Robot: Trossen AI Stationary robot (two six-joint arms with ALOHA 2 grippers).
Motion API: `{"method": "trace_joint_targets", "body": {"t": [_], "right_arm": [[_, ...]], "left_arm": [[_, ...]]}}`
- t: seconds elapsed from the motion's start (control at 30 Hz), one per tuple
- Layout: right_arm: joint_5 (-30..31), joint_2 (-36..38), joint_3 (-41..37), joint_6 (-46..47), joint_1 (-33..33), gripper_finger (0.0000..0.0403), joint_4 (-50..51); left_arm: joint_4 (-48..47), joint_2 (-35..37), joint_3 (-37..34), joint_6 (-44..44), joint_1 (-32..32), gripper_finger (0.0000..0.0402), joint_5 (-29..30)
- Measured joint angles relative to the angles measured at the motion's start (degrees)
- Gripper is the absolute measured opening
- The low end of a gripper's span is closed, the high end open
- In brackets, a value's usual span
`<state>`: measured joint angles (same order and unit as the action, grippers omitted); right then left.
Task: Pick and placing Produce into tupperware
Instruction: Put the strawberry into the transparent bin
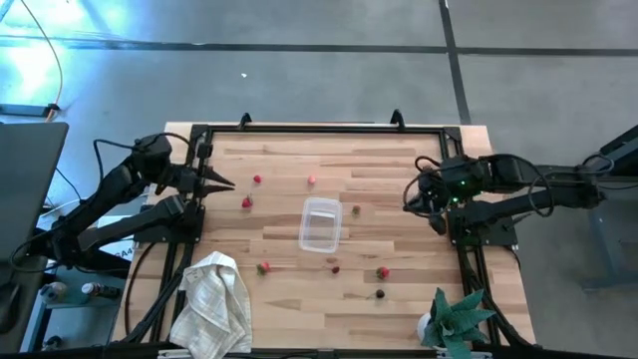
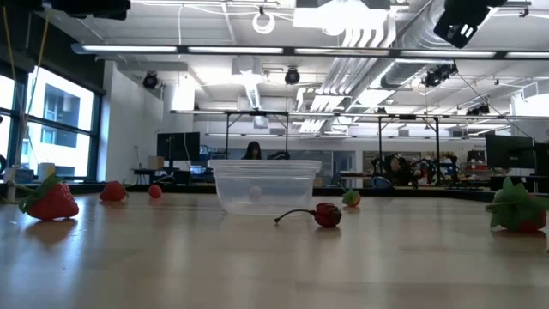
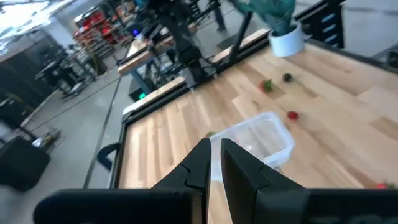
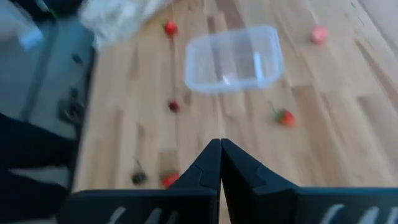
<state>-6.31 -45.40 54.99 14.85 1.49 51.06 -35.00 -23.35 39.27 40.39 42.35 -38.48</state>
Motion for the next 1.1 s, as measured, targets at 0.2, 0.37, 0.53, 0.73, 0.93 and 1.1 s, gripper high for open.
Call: {"method": "trace_joint_targets", "body": {"t": [0.2,0.37,0.53,0.73,0.93,1.1], "right_arm": [[5.15,-0.73,5.98,-6.36,1.93,0.0,13.19],[1.8,-0.67,7.16,1.17,2.09,0.0,14.54],[-5.22,-0.73,4.76,17.74,2.89,0.0,14.17],[-8.44,-0.98,1.17,25.83,8.26,0.0,5.98],[-8.72,-4.45,-1.12,28.67,14.17,0.0002,-9.46],[-7.26,-11.38,-1.15,30.27,18.36,0.0043,-13.26]], "left_arm": [[0.06,-0.02,0.0,-0.13,0.02,0.0028,5.07],[0.06,-0.02,0.0,-0.11,0.02,0.0028,5.09],[0.08,-0.02,-0.02,-0.14,0.02,0.0028,5.1],[0.1,-0.03,-0.02,-0.16,0.02,0.0028,5.1],[0.17,-0.03,-0.02,-0.2,0.0,0.0028,5.1],[0.19,-0.03,-0.02,-0.21,0.02,0.0028,5.1]]}}
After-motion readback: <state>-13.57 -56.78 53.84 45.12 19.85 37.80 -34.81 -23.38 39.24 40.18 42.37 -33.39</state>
